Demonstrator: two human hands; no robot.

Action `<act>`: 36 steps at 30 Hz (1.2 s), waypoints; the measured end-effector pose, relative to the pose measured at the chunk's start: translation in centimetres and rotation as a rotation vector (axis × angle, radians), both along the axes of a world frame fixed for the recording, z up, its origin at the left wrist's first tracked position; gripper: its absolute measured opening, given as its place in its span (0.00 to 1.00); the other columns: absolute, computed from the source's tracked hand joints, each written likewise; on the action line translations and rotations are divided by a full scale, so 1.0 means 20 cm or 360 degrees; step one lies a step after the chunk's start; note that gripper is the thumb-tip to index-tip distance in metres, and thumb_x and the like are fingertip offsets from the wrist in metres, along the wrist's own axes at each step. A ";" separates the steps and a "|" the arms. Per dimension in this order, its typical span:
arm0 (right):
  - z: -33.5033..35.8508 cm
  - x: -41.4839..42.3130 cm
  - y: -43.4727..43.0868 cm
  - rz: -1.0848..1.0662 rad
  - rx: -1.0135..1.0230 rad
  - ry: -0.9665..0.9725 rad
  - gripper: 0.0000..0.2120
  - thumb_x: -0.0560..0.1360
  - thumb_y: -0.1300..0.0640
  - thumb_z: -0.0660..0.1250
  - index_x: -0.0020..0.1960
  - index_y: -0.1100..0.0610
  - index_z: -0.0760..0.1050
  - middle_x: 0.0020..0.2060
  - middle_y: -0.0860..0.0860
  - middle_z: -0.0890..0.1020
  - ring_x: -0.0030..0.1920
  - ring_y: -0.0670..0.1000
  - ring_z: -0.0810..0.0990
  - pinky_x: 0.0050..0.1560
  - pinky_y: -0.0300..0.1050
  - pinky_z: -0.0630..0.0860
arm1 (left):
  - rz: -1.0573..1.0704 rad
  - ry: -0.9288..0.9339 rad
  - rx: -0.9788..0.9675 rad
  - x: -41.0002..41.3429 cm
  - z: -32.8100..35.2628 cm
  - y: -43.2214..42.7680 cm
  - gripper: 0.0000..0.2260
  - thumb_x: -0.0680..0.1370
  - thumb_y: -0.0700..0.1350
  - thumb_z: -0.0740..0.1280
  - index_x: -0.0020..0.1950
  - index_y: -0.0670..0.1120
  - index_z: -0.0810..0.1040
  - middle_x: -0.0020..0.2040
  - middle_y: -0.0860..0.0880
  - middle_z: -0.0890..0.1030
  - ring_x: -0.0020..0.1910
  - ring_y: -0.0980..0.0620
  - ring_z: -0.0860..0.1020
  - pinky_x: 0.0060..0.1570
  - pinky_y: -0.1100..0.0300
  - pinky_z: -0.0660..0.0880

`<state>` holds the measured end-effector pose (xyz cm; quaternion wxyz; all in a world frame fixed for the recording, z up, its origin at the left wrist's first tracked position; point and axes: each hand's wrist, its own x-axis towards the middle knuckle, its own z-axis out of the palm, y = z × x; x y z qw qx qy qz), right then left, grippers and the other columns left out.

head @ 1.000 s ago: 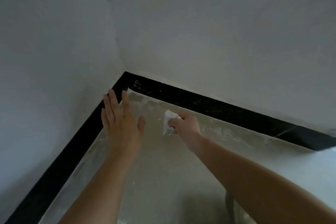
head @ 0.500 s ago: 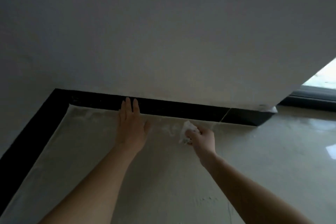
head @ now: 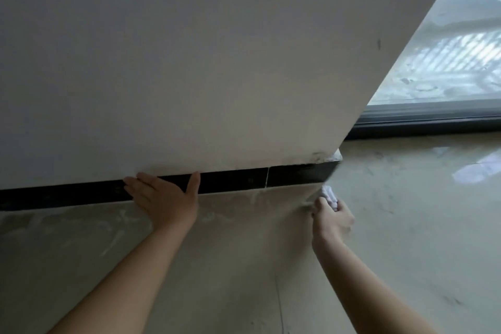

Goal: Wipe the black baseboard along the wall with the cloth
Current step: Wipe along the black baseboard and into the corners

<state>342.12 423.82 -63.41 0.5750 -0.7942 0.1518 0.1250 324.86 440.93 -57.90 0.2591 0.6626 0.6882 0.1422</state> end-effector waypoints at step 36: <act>0.15 -0.01 0.19 -0.0190 0.0249 -0.0070 0.12 0.70 0.64 0.63 0.45 0.49 0.79 0.32 0.46 0.77 0.33 0.48 0.73 0.37 0.38 0.69 | 0.0001 0.0094 0.0024 -0.02 -0.07 0.14 0.47 0.77 0.61 0.63 0.75 0.30 0.41 0.76 0.33 0.41 0.76 0.39 0.39 0.73 0.49 0.36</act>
